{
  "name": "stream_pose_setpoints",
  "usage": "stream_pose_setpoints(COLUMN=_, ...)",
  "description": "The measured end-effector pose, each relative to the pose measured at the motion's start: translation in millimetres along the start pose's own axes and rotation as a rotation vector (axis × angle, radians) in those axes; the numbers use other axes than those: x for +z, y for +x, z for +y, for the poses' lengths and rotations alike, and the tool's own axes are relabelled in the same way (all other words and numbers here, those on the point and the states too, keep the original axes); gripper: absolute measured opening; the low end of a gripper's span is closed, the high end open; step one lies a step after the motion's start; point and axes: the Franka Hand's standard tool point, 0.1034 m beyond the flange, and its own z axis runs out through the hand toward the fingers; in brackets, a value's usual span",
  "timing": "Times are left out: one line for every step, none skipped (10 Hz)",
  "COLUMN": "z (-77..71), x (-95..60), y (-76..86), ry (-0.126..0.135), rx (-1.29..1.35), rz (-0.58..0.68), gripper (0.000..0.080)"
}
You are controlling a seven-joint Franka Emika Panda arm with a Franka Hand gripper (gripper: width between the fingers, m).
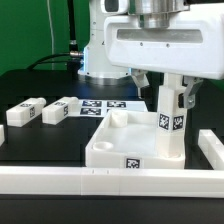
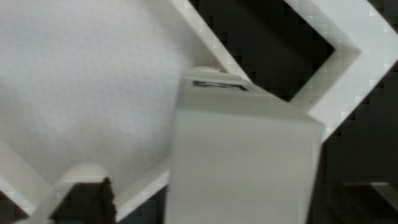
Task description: Assemble desk
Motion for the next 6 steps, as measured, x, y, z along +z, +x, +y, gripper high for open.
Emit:
stream_pose_setpoints(z=-1.5, x=0.7, y=-2.1, ry=-0.002, rx=-0.083, rz=-0.001, gripper=0.0634)
stream_pose_setpoints(z=-2.8, x=1.7, y=-4.6, ry=-0.011, rx=-0.192, rz=0.002, gripper=0.0645)
stream_pose_setpoints(z=-5.4, x=2.3, y=-7.8, ry=-0.012, rx=-0.287, rz=0.001, gripper=0.0645)
stream_pose_setpoints(z=-7.5, x=2.7, y=-10.5, ry=-0.014, rx=-0.383, rz=0.000, gripper=0.0649)
stream_pose_setpoints(z=-9.2, x=3.2, y=-12.9, ry=-0.020, rx=-0.501, rz=0.001, gripper=0.0648)
stream_pose_setpoints(z=-9.6, x=3.3, y=-13.4, ry=-0.023, rx=-0.593, rz=0.001, gripper=0.0648)
